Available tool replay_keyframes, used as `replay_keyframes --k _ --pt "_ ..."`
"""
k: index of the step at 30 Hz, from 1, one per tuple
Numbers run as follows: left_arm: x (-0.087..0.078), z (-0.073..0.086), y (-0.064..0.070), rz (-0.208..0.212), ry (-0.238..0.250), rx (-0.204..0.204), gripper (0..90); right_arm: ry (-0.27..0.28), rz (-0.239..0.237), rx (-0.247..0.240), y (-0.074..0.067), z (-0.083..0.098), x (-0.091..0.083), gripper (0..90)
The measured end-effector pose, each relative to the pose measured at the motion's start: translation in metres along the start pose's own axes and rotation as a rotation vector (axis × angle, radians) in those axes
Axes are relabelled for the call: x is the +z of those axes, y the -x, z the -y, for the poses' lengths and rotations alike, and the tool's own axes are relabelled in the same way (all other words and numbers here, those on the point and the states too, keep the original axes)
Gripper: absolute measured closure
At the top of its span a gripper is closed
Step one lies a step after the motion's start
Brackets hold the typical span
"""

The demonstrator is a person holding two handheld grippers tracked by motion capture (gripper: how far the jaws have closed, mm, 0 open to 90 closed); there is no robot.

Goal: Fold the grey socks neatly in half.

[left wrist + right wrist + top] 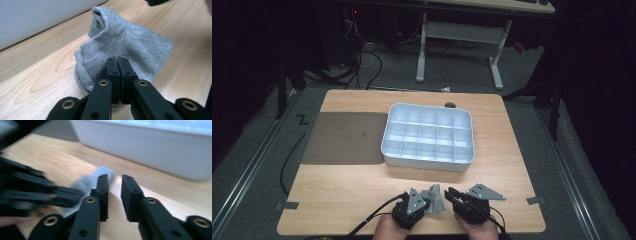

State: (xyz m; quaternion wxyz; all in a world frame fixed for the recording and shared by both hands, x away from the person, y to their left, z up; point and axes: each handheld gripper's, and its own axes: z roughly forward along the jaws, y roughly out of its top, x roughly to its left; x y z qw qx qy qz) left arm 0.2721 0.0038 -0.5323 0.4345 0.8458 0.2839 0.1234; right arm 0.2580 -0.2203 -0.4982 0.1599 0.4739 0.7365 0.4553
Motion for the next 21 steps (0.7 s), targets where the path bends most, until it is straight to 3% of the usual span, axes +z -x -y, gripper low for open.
replay_keyframes --k 4,11,15,21 --pt "0.0 0.0 0.0 0.0 0.0 -0.002 89.0 -0.12 0.017 0.0 0.007 0.014 0.021 82.9" --pt "0.0 0.0 0.002 -0.011 -0.002 0.014 89.0 -0.117 0.01 -0.045 -0.011 0.017 0.028 82.8" --pt "0.001 0.0 0.008 -0.055 -0.001 0.061 89.0 -0.091 -0.002 -0.068 -0.021 0.016 0.026 82.9" --pt "0.002 -0.001 0.009 -0.057 -0.005 0.057 89.2 -0.051 -0.023 -0.101 -0.034 0.013 0.022 88.0"
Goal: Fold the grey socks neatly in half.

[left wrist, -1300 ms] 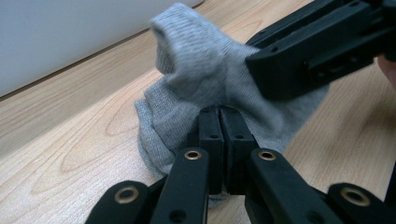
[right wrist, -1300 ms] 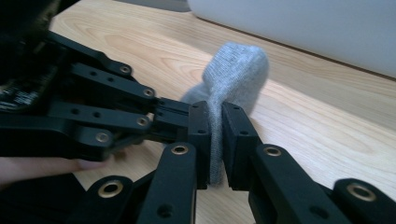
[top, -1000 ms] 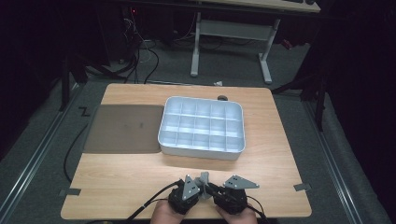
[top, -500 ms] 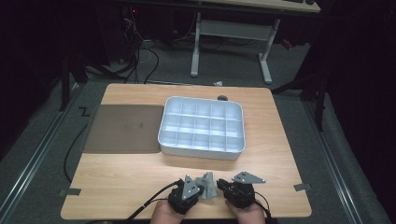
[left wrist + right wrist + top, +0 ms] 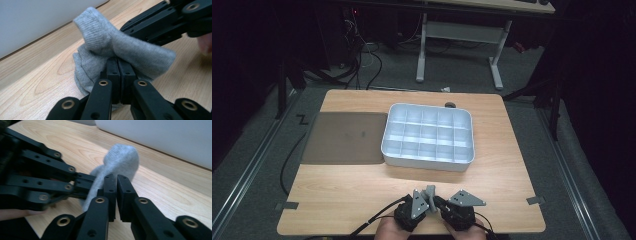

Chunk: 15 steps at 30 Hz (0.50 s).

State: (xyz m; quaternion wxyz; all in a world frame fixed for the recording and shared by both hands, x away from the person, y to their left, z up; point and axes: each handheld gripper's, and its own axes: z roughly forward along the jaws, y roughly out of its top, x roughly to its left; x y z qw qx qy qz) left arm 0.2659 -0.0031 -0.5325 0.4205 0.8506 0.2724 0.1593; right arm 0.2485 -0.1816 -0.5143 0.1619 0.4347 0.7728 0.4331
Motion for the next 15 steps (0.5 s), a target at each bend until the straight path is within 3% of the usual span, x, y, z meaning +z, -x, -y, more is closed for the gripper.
replay_keyframes --k 3,15 --pt "0.0007 -0.0007 -0.0009 0.008 -0.002 -0.007 89.2 0.008 0.003 -0.013 -0.0026 0.0005 -0.0002 89.0" --pt "0.0015 -0.0015 -0.0046 0.035 0.0 -0.043 88.6 0.008 -0.012 0.015 0.0061 0.0013 -0.0008 84.7"
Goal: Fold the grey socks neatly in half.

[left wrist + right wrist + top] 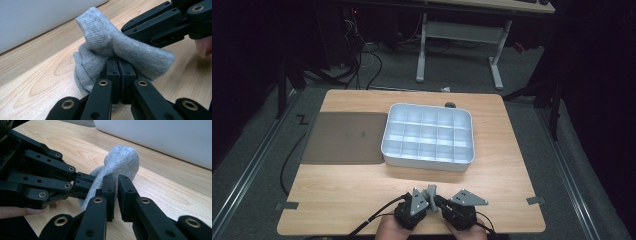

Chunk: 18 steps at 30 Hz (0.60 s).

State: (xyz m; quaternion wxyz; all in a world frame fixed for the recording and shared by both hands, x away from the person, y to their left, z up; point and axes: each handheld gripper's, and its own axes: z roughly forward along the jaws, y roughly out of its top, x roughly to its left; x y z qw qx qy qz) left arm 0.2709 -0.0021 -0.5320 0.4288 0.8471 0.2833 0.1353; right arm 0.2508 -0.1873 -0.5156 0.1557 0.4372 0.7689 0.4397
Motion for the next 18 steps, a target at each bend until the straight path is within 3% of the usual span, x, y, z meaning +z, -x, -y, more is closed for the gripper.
replay_keyframes --k 8,18 --pt "-0.0008 0.0001 -0.0048 0.03 0.002 -0.039 86.5 -0.002 0.008 -0.014 -0.0016 -0.0001 0.0001 85.1" --pt "-0.003 0.0 -0.0079 0.038 0.009 -0.048 85.2 -0.02 0.04 -0.018 -0.0001 0.0016 0.0004 87.0"
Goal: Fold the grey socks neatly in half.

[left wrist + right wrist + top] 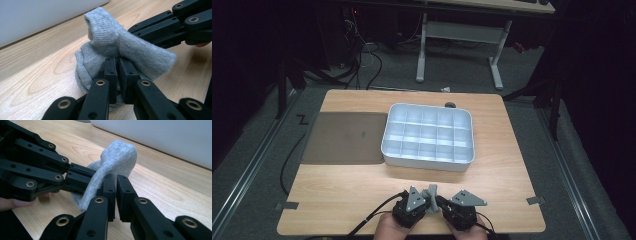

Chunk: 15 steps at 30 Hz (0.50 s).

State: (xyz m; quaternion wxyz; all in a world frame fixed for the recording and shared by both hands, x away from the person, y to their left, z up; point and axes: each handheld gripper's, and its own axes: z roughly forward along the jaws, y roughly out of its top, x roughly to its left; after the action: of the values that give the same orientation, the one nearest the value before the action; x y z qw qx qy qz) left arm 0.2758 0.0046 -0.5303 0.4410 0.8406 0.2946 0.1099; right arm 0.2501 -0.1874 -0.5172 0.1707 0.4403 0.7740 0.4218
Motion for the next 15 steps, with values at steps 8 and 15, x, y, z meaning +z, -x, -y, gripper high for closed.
replay_keyframes --k 8,15 --pt "-0.0021 -0.0003 -0.0021 -0.007 0.009 -0.007 83.9 0.002 0.003 0.009 0.0026 0.0018 -0.0003 87.0" --pt "-0.0055 -0.0014 -0.0036 -0.014 0.019 -0.009 83.3 0.002 0.005 0.006 0.0028 0.002 -0.0006 87.2"
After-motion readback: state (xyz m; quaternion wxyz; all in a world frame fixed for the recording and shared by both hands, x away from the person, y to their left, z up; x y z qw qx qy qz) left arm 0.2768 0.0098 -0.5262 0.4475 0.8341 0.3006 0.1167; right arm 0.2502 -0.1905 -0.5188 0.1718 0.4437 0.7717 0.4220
